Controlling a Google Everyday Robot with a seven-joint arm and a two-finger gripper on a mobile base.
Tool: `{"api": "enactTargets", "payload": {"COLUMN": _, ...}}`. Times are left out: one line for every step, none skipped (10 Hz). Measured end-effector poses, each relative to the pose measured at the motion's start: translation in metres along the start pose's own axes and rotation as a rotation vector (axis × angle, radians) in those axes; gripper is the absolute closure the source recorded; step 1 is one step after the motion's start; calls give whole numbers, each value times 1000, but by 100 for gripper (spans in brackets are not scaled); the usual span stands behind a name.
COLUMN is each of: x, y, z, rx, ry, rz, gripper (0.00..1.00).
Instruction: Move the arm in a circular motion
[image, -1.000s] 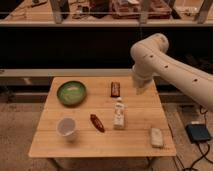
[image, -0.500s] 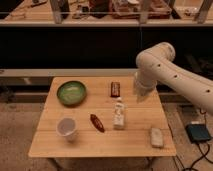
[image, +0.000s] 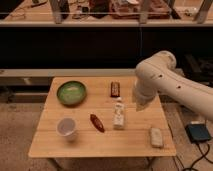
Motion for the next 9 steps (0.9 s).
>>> {"api": "enactTargets", "payload": {"x": -13, "y": 1, "z": 0, "rx": 5, "ry": -7, "rz": -19, "gripper": 59}}
{"api": "enactTargets", "payload": {"x": -27, "y": 0, "z": -1, "rx": 8, "ry": -9, "rz": -31, "gripper": 59}}
{"api": "enactTargets", "payload": {"x": -53, "y": -5, "z": -3, "rx": 13, "ry": -12, "rz": -34, "gripper": 59}}
{"api": "enactTargets", "payload": {"x": -79, "y": -13, "z": -1, "rx": 17, "ry": -5, "rz": -52, "gripper": 59}}
{"api": "enactTargets", "payload": {"x": -92, "y": -17, "z": 0, "rx": 20, "ry": -4, "rz": -65, "gripper": 59}}
{"api": "enactTargets", "payload": {"x": -101, "y": -21, "z": -1, "rx": 23, "ry": 0, "rz": -89, "gripper": 59}}
{"api": "enactTargets", "payload": {"x": -105, "y": -25, "z": -1, "rx": 11, "ry": 19, "rz": -122, "gripper": 59}}
{"api": "enactTargets", "payload": {"x": -115, "y": -34, "z": 3, "rx": 19, "ry": 5, "rz": -143, "gripper": 59}}
{"api": "enactTargets", "payload": {"x": -118, "y": -36, "z": 6, "rx": 33, "ry": -1, "rz": -148, "gripper": 59}}
